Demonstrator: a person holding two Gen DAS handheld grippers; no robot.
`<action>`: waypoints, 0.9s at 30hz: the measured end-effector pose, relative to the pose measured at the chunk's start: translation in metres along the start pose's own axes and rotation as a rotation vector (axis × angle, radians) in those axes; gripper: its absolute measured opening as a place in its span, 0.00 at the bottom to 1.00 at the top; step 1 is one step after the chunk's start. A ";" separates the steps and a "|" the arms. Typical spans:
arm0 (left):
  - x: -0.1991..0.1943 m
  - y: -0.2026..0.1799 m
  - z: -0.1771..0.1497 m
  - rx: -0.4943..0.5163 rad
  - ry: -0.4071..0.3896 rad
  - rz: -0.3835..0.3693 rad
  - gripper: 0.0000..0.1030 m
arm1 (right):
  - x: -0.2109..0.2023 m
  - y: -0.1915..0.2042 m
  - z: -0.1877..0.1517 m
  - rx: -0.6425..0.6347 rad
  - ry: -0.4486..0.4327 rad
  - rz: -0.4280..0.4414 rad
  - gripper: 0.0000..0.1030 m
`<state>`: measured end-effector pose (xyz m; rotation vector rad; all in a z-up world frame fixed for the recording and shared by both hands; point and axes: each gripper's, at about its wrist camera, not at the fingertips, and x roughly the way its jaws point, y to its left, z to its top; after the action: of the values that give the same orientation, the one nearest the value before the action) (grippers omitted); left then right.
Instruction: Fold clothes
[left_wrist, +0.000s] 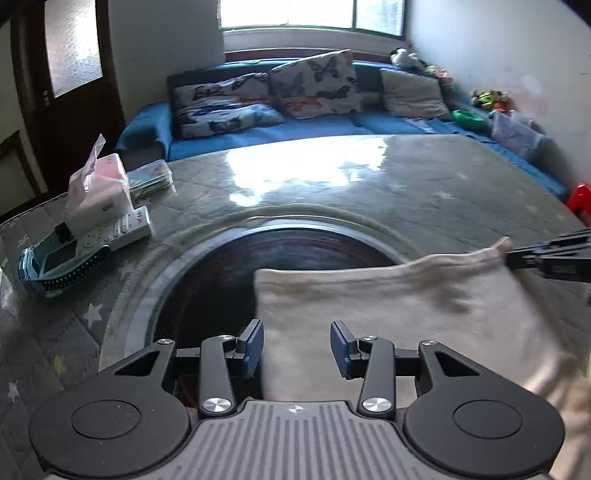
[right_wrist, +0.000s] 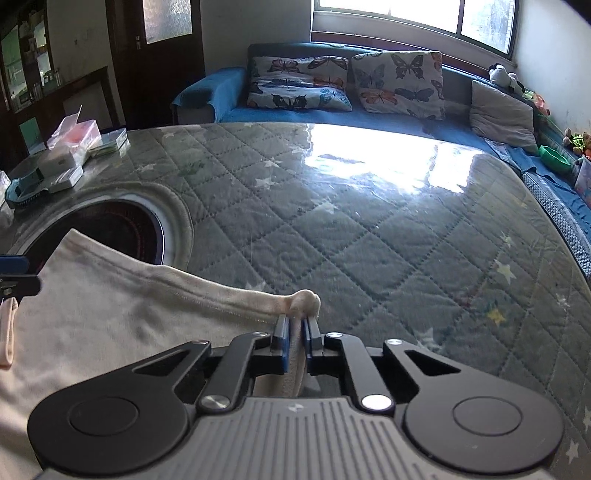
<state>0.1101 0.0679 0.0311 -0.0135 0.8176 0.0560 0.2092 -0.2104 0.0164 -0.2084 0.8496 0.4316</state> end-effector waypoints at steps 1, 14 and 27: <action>0.006 0.001 0.002 -0.005 0.007 0.014 0.42 | 0.002 0.001 0.002 0.000 -0.003 0.000 0.06; 0.046 0.017 0.017 -0.026 -0.016 0.098 0.03 | 0.025 0.012 0.024 -0.016 -0.023 -0.004 0.06; 0.003 0.007 0.003 -0.026 -0.038 0.008 0.06 | -0.043 0.044 -0.019 -0.162 -0.024 0.147 0.17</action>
<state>0.1142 0.0753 0.0306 -0.0335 0.7785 0.0740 0.1518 -0.1896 0.0366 -0.2906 0.8092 0.6401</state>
